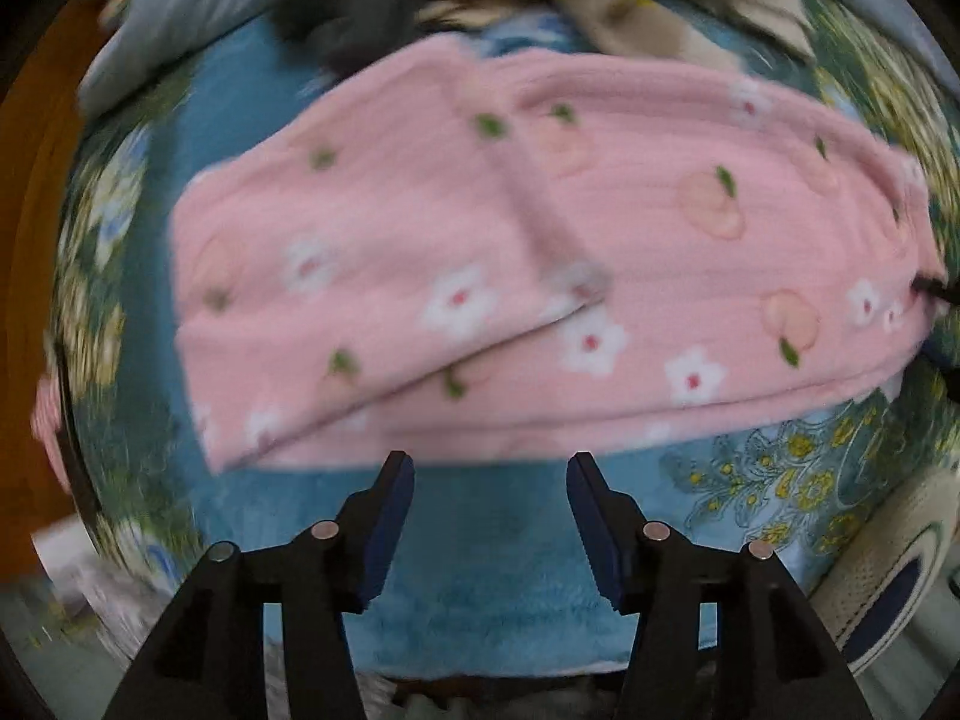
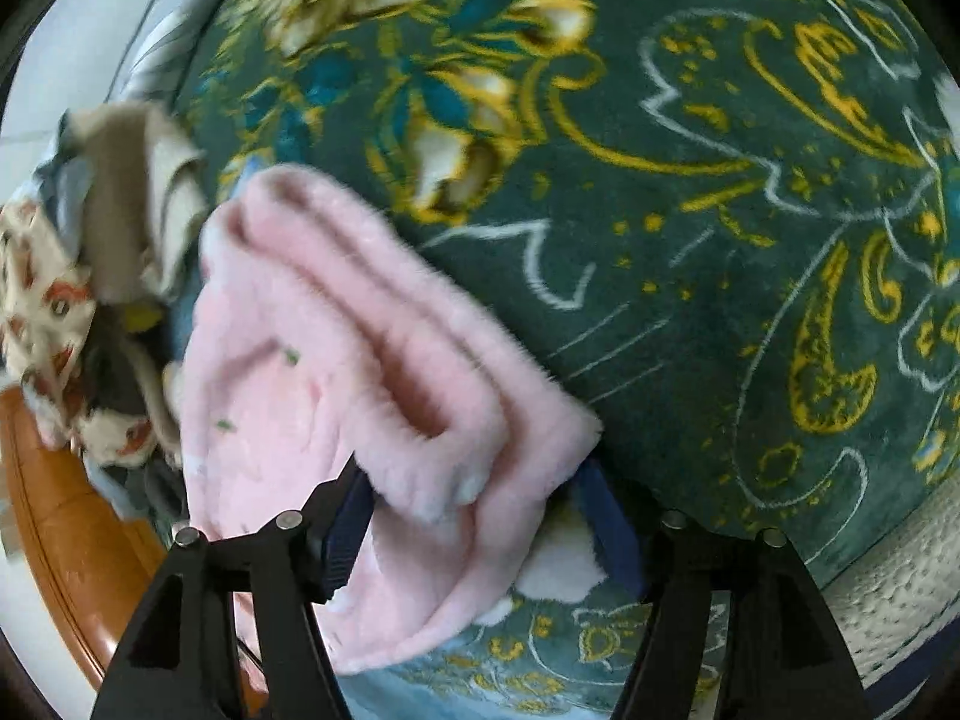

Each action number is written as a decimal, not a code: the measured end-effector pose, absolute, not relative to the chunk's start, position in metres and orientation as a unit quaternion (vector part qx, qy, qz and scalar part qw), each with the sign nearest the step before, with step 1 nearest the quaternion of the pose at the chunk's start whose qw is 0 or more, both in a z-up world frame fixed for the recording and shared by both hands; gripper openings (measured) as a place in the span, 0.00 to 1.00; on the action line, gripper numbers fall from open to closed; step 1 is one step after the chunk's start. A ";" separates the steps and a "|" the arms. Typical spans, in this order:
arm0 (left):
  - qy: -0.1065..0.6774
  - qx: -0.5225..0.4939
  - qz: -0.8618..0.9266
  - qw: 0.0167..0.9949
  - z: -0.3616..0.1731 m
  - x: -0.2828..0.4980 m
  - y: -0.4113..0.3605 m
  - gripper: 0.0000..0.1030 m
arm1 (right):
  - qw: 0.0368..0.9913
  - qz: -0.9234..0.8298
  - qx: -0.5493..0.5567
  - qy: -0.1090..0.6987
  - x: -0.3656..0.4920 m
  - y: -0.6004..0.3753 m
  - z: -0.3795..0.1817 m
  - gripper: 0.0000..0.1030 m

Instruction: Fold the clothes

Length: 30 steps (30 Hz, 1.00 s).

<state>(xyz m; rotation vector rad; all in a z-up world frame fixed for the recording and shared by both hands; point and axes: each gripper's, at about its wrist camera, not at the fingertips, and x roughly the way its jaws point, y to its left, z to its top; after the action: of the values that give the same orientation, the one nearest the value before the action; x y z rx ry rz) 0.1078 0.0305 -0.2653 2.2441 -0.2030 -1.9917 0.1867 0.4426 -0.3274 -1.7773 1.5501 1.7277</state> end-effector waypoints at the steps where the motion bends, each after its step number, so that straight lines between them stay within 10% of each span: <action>1: -0.049 0.741 -0.665 0.082 -0.258 0.111 0.020 0.55 | 0.114 0.585 -0.604 0.530 0.187 0.442 -0.328 0.67; 4: 0.008 0.728 -0.674 0.123 -0.239 0.118 -0.011 0.55 | 0.129 0.579 -0.604 0.532 0.186 0.441 -0.326 0.65; 8: 0.075 0.711 -0.681 0.159 -0.221 0.125 -0.051 0.55 | 0.141 0.594 -0.604 0.511 0.181 0.434 -0.300 0.30; 21: 0.185 0.671 -0.701 0.153 -0.199 0.095 -0.159 0.55 | -0.048 0.818 -0.533 0.211 0.114 0.238 -0.061 0.27; 30: 0.262 0.630 -0.714 0.159 -0.189 0.095 -0.255 0.55 | -0.219 0.797 -0.559 0.056 0.100 -0.016 -0.043 0.27</action>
<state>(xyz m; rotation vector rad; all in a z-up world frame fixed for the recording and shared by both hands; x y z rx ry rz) 0.0947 -0.2551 -0.1894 1.8019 0.7483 -2.0404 0.1000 -0.0162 -0.0433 -2.0544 0.2065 2.9295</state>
